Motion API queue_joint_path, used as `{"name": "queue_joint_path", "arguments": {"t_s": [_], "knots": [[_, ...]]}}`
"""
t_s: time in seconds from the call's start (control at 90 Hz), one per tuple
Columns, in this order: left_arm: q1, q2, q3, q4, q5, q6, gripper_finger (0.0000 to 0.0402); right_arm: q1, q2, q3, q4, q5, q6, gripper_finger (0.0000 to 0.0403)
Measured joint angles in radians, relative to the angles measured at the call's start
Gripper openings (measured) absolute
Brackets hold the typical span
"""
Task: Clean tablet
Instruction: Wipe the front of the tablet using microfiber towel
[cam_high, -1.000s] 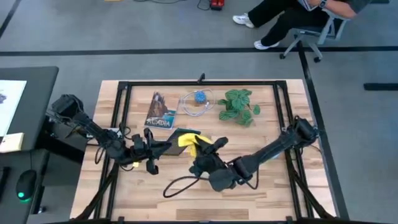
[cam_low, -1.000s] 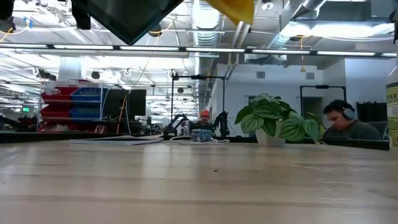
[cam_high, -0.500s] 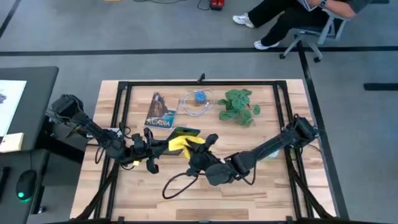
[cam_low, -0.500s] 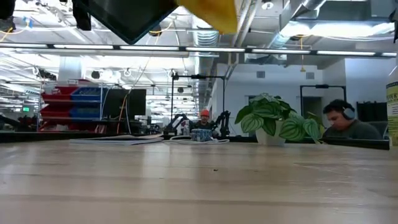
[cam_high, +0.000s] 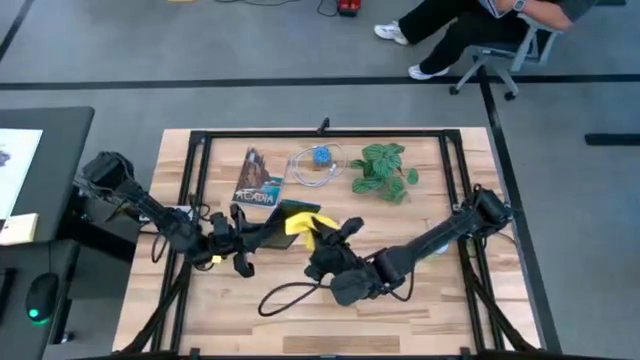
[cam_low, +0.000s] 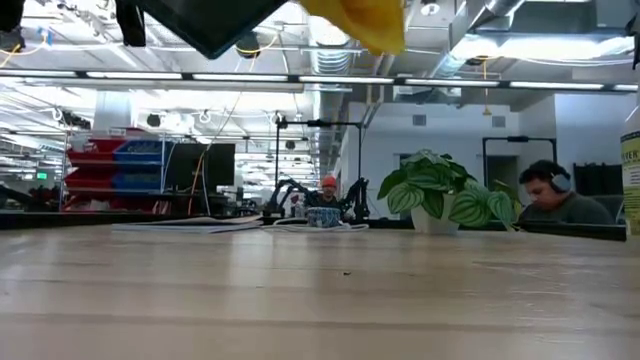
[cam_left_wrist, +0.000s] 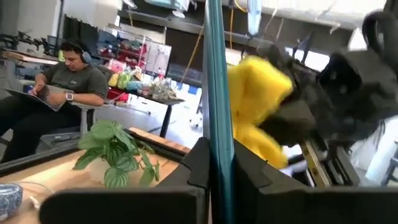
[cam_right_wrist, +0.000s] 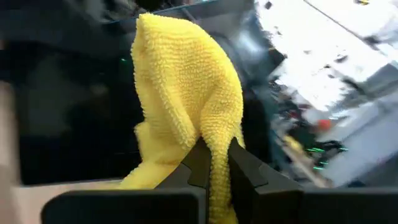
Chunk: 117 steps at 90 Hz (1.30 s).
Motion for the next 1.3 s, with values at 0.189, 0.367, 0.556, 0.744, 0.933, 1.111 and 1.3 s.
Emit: {"name": "queue_joint_path", "arguments": {"t_s": [0.189,0.367,0.556,0.744,0.933,1.111,1.3], "knots": [[0.02,0.0,0.0,0.08,0.001,0.077,0.001,-0.036,0.072,0.0,0.005,-0.217,0.069,0.0009],[0.033,0.0,0.0,0.043,0.001,0.061,0.001,-0.047,0.11,-0.001,0.034,-0.248,0.057,0.0009],[0.033,0.0,0.0,-0.069,0.008,-0.038,0.001,-0.029,0.061,-0.002,0.037,-0.154,-0.047,0.0008],[0.031,0.001,0.0,-0.18,0.01,-0.152,0.001,-0.021,-0.014,0.0,0.026,0.001,-0.137,0.0008],[0.031,0.002,0.0,-0.124,0.005,-0.091,0.001,-0.036,-0.019,0.0,-0.065,-0.126,-0.032,0.0008],[0.031,0.002,-0.001,-0.06,-0.011,-0.001,0.001,-0.073,0.041,0.001,-0.105,-0.355,0.11,0.0008],[0.024,0.001,0.0,-0.051,-0.023,0.043,0.001,-0.084,0.092,0.0,-0.153,-0.558,0.123,0.0008]]}}
